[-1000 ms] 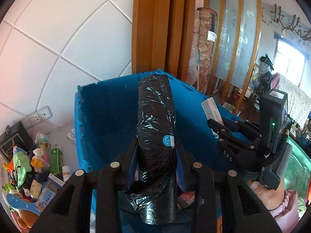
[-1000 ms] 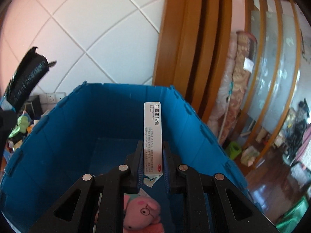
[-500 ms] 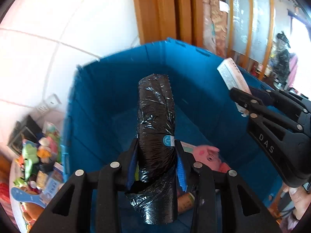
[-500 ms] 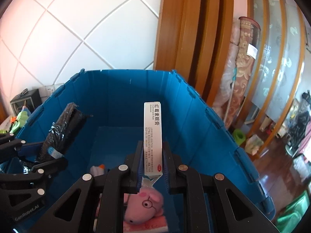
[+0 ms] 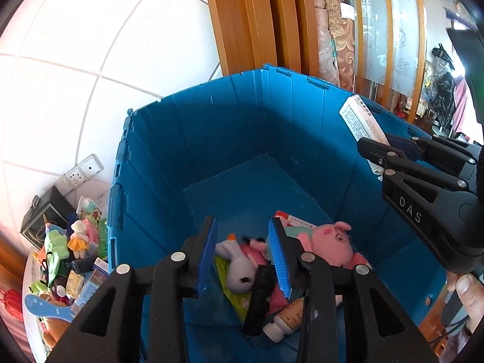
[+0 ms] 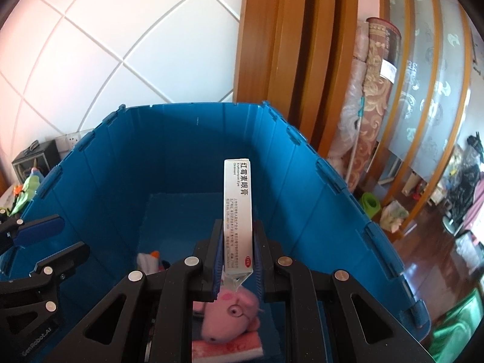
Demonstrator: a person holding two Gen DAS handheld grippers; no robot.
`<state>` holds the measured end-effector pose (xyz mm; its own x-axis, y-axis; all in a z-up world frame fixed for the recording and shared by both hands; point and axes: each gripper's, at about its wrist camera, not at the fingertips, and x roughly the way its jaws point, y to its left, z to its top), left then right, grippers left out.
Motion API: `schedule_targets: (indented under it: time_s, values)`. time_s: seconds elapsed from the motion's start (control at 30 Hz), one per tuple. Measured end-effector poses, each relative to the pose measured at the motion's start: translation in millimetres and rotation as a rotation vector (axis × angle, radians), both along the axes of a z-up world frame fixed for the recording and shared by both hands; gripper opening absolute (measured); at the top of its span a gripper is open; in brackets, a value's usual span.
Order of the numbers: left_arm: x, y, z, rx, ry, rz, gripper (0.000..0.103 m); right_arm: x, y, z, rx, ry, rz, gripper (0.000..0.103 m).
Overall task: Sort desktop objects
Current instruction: 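Open both tools to drop the bag and ointment box into the crate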
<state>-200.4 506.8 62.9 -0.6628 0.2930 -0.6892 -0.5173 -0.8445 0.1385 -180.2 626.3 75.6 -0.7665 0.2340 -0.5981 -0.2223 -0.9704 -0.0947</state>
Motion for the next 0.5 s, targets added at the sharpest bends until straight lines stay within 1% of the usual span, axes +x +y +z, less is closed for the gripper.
schedule_targets:
  time_s: [0.1, 0.13, 0.2, 0.27, 0.3, 0.33, 0.37, 0.4, 0.43, 0.47, 0.5]
  values:
    - [5, 3, -1, -0.014, 0.020, -0.010, 0.036, -1, -1, -1, 0.003, -0.010, 0.005, 0.017]
    - [6, 3, -1, -0.017, 0.024, -0.012, 0.038, -1, -1, -1, 0.002, -0.013, 0.008, 0.017]
    - [8, 4, 0, -0.021, 0.036, -0.018, 0.047, -1, -2, -1, 0.004, -0.015, 0.006, 0.018]
    - [11, 4, 0, -0.022, 0.055, -0.028, 0.049, -1, -1, -1, 0.005, -0.009, -0.004, 0.021]
    - [13, 5, 0, -0.024, 0.066, -0.030, 0.050, 0, -1, 0, 0.002, 0.001, -0.010, 0.030]
    - [14, 5, 1, -0.027, 0.075, -0.031, 0.051, 2, 0, 1, -0.003, 0.013, -0.013, 0.044]
    - [15, 6, 1, -0.030, 0.081, -0.033, 0.052, 4, 0, 2, -0.012, 0.028, -0.013, 0.053]
    - [14, 6, 2, -0.029, 0.080, -0.035, 0.055, 6, 0, 4, -0.018, 0.042, -0.011, 0.072]
    - [14, 6, 3, -0.025, 0.080, -0.033, 0.056, 6, 0, 6, -0.020, 0.053, -0.010, 0.084]
    - [13, 5, 3, -0.019, 0.081, -0.031, 0.057, 7, 0, 7, -0.016, 0.062, -0.014, 0.087]
    - [13, 3, 5, -0.009, 0.080, -0.032, 0.057, 7, -1, 7, -0.006, 0.068, -0.022, 0.088]
